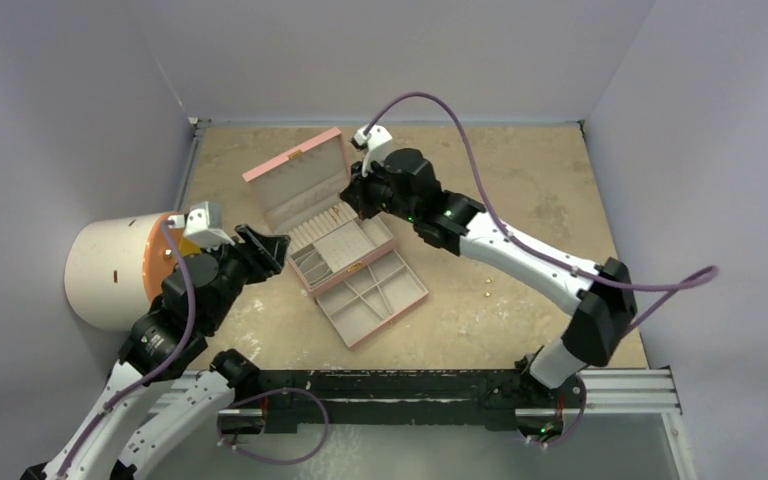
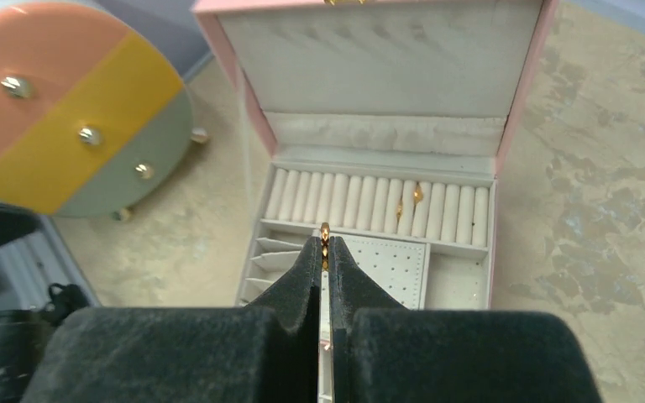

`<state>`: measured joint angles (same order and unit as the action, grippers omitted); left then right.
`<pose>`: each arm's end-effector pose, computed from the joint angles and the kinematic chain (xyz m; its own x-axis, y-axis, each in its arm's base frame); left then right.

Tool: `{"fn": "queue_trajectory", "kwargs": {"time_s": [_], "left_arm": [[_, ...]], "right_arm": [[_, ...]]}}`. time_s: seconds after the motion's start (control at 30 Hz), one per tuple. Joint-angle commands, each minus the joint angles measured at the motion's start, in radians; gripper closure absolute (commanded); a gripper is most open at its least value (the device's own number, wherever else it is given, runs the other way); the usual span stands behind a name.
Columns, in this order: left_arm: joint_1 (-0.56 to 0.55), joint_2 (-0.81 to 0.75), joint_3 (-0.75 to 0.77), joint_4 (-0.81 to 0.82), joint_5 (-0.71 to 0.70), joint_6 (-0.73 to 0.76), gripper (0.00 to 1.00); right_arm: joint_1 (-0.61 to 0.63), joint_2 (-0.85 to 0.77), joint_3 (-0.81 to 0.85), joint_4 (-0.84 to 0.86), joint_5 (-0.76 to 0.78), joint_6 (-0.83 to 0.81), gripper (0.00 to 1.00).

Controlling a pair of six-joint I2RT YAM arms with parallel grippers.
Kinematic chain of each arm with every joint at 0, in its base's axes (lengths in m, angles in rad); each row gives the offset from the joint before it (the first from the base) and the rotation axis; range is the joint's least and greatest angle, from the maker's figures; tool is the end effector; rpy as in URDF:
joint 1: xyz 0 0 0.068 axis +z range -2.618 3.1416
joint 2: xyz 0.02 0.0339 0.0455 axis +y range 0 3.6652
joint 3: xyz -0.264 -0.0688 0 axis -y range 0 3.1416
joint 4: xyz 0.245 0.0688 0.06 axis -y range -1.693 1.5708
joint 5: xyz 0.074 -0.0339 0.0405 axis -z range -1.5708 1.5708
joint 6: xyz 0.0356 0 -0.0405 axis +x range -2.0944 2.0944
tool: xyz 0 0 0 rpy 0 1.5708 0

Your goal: Organize the mixed jewelry

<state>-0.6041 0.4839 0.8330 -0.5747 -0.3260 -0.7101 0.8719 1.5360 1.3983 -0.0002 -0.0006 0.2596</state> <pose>0.0896 -0.0480 0.3524 -0.3229 -0.5275 -0.7858 0.0932 0.8085 -0.5811 0.2382 0.2835 0.3881 -0.2821 0.0633 -0.9573 -0.7176 0.6484 0.2543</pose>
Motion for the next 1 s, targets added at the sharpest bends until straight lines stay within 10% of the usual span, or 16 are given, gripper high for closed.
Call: {"fn": "queue_trajectory", "kwargs": {"time_s": [0.0, 0.97], "left_arm": [[0.003, -0.012, 0.059, -0.089, -0.166, 0.065, 0.45], [0.004, -0.046, 0.006, -0.051, -0.176, 0.088, 0.34]], "right_arm": [[0.001, 0.107, 0.131, -0.078, 0.074, -0.083, 1.0], [-0.009, 0.592, 0.439, -0.198, 0.082, -0.111, 1.0]]}}
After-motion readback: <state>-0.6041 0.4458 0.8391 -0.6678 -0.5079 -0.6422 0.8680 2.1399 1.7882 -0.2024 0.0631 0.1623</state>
